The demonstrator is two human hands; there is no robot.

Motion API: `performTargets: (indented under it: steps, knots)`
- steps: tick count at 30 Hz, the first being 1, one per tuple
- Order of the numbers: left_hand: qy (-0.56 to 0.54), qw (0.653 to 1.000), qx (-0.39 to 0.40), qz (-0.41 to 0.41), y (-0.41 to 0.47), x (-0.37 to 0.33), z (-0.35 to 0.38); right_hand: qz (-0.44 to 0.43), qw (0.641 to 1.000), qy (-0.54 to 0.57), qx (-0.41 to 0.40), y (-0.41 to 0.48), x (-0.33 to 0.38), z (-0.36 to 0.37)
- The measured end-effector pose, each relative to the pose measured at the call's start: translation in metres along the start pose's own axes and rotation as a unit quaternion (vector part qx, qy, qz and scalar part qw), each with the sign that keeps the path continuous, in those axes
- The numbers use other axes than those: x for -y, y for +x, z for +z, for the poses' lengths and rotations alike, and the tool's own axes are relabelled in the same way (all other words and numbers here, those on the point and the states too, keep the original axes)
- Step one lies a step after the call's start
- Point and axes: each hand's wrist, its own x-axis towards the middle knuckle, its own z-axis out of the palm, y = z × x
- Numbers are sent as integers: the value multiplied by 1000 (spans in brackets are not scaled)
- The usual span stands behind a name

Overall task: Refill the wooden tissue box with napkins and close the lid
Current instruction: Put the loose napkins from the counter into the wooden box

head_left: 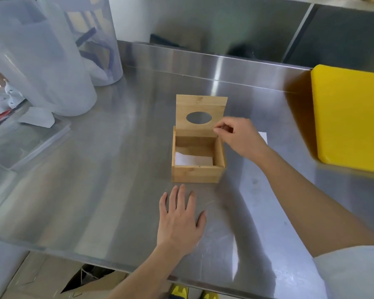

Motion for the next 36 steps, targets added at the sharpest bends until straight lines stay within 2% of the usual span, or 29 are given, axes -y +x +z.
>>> performTargets:
  steps: [4, 8, 15, 24, 30, 34, 36]
  knots:
    - [-1, 1000, 1, -4, 0, 0, 0, 114, 990, -9, -80, -3, -40, -9]
    - [6, 1000, 9, -7, 0, -1, 0, 269, 953, -9, -141, -8, -87, -11]
    - [14, 1000, 13, -8, 0, -2, -1, 404, 902, 33, -150, -16, -116, -9]
    - [2, 1000, 17, -8, -1, -1, 0, 437, 886, 56, -141, -10, -125, -4]
    - [2, 1000, 22, -11, -1, -1, -2, 436, 890, 48, -122, -9, -133, -9]
    - [0, 1000, 23, -10, -1, -1, -2, 422, 901, 53, -87, -5, -135, -12]
    - [-1, 1000, 23, -10, -1, -1, -2, 391, 919, 49, -32, -6, -133, -16]
